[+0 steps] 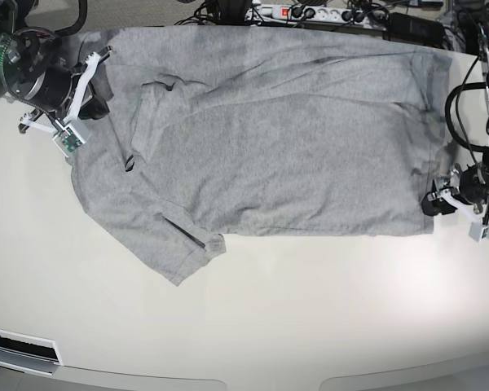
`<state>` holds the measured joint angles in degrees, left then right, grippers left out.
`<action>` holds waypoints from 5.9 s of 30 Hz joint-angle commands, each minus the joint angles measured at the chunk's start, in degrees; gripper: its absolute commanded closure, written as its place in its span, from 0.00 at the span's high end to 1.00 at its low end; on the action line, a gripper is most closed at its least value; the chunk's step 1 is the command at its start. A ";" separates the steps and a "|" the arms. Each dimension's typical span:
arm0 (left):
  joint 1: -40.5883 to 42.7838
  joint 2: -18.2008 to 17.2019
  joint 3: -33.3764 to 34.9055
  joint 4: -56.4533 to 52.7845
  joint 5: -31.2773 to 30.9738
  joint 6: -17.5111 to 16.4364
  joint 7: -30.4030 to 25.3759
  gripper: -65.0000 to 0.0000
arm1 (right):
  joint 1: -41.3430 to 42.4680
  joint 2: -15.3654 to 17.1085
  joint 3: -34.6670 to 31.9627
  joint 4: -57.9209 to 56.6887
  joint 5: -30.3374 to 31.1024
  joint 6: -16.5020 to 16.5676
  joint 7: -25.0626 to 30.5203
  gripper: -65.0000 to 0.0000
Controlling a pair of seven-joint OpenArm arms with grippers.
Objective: Layout the t-shirt on the table in an organized manner, then fold the t-shirt properly
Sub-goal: 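Move both grippers to the hem-side corners of the shirt, then lift the hem corners with both grippers and fold toward the collar, then grasp the folded shirt end with the right gripper and tuck it inward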
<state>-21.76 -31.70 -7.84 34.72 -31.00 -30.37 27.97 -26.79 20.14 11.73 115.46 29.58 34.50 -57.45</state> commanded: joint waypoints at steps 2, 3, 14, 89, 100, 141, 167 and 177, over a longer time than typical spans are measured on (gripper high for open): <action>-1.42 -0.72 -0.24 0.76 0.92 2.23 -1.90 0.56 | 0.13 0.63 0.33 1.05 0.66 -0.02 0.83 0.00; -1.22 -0.74 -0.26 0.76 1.62 3.06 -2.54 0.56 | 0.13 0.63 0.33 1.05 0.66 0.00 0.85 0.00; -0.85 0.13 -0.09 0.76 0.09 -0.70 -1.55 0.55 | 0.13 0.63 0.33 1.05 0.70 0.00 0.92 0.00; -3.67 3.06 -0.07 0.85 2.05 2.14 -2.27 0.00 | 52.39 0.50 0.33 -75.08 0.94 4.28 19.61 0.00; -10.95 1.68 -0.07 0.85 2.08 2.16 -2.25 0.00 | 60.30 0.63 0.33 -75.08 -5.95 -1.07 20.83 0.00; -11.96 -6.45 -0.04 0.90 -31.65 -9.63 38.36 0.00 | 42.80 6.56 0.26 -49.18 7.17 5.50 -1.49 0.00; -1.90 -6.71 -0.07 0.90 -33.18 -9.63 33.35 0.52 | 42.58 7.56 0.26 -49.18 14.62 5.50 -4.74 0.55; -1.90 -6.56 -0.07 0.90 -36.17 -9.63 33.33 0.53 | 48.61 2.84 0.26 -49.20 14.25 5.50 -0.96 0.65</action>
<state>-22.37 -36.99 -7.55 34.87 -66.13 -39.53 61.54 20.36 22.33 11.79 65.25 42.35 39.66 -59.05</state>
